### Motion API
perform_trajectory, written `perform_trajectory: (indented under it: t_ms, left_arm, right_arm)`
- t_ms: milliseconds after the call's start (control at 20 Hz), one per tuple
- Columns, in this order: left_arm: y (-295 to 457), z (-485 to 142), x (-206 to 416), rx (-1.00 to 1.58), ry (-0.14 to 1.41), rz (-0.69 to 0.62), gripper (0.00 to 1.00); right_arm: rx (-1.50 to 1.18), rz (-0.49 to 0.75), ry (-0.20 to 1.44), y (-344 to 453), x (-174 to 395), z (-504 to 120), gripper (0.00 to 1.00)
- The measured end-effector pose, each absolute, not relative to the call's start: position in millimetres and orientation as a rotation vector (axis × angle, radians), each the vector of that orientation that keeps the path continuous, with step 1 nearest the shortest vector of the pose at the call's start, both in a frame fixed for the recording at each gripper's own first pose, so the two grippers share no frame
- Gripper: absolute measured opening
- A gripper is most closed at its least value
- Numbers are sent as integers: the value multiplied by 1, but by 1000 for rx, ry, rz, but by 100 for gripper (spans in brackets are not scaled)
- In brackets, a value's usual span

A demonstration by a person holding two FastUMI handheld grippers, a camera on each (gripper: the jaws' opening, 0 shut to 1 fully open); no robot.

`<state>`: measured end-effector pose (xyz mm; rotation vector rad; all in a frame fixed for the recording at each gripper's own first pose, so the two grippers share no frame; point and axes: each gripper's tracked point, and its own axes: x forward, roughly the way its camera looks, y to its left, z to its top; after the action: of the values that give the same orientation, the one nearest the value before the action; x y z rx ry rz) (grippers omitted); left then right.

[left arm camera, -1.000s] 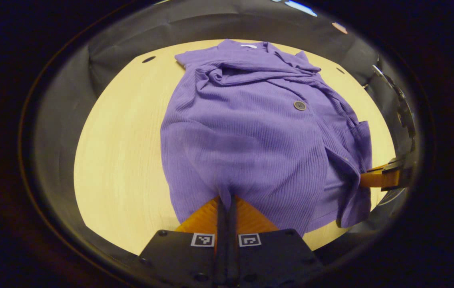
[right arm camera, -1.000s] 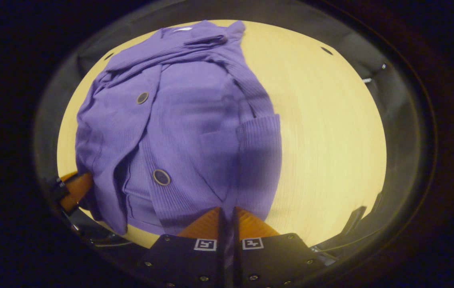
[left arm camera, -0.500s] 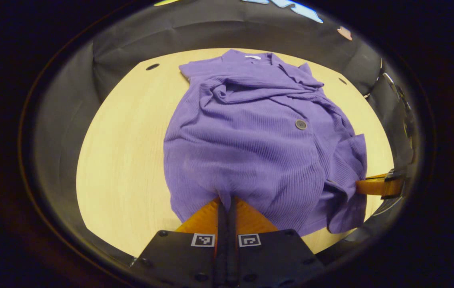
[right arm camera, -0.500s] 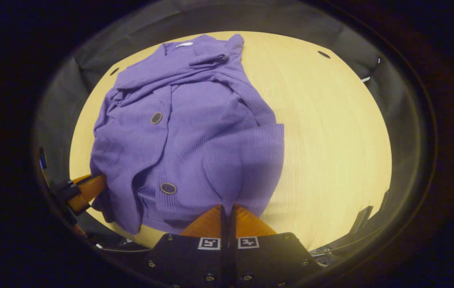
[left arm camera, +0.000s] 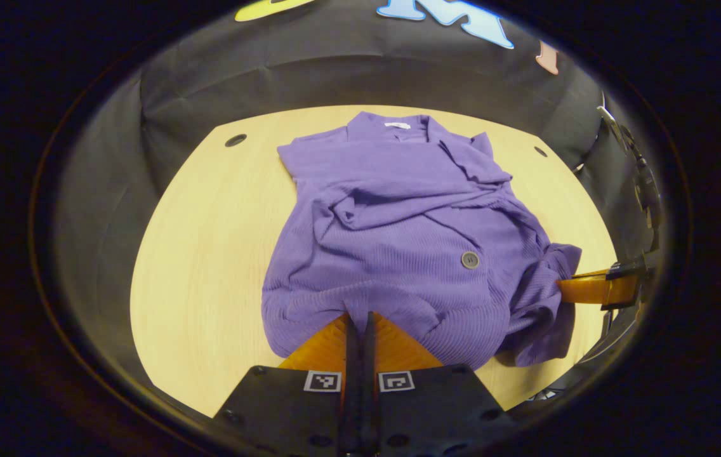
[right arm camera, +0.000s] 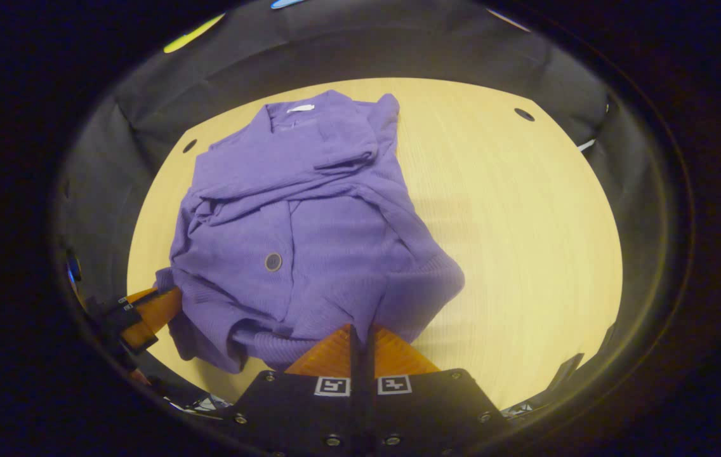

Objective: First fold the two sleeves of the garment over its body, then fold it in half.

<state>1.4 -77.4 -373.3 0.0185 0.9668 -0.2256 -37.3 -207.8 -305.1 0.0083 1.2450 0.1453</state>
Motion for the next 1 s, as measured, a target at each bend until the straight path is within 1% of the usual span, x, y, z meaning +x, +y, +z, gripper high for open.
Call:
perform_trajectory:
  t_ms: [600, 1000]
  left_arm:
    - [-81, -344, 70, 22, 891, -226, 7]
    - [-87, -322, 141, 12, 824, -224, 7]
  right_arm:
    - [43, 164, 1153, -193, 36, -279, 1]
    - [66, 165, 1060, -184, 112, -259, 1]
